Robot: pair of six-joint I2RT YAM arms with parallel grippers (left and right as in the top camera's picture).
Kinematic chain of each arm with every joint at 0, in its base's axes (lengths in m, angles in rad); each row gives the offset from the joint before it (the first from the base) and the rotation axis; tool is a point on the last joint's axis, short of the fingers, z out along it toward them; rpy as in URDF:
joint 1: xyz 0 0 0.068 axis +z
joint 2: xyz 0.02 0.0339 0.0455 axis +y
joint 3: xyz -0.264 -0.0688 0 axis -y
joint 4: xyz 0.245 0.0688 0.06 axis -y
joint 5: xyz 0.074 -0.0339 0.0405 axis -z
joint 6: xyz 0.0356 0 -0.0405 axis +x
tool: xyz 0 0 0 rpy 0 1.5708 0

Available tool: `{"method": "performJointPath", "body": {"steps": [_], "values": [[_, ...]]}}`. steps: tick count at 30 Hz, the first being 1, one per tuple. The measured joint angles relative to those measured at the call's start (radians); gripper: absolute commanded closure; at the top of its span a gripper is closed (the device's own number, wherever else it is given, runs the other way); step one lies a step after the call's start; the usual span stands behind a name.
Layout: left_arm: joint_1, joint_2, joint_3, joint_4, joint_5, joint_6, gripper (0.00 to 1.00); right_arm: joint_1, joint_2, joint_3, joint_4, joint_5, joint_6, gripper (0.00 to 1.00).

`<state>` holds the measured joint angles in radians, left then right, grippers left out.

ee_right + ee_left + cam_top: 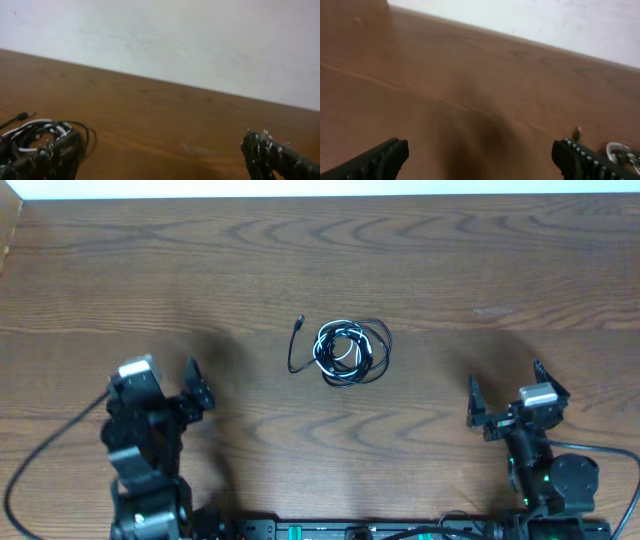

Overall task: Untangle cables
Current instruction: 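Move the left gripper forward and lower it onto the cable bundle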

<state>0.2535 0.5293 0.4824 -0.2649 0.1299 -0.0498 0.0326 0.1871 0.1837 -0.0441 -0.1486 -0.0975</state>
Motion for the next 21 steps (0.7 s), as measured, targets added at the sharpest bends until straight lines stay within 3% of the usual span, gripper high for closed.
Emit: {"method": "performJointPath", "body": {"steps": [6, 11, 21], "values": [[0.0, 0.235, 0.256, -0.184, 0.035, 0.002, 0.02, 0.0, 0.264, 0.191, -0.072, -0.011, 0.003, 0.01], [0.0, 0.349, 0.419, -0.325, 0.08, 0.002, 0.02, 0.0, 0.483, 0.406, -0.239, -0.029, 0.003, 0.01], [-0.044, 0.48, 0.606, -0.427, 0.135, 0.002, 0.02, 0.0, 0.888, 0.846, -0.582, -0.2, -0.032, 0.01]]}}
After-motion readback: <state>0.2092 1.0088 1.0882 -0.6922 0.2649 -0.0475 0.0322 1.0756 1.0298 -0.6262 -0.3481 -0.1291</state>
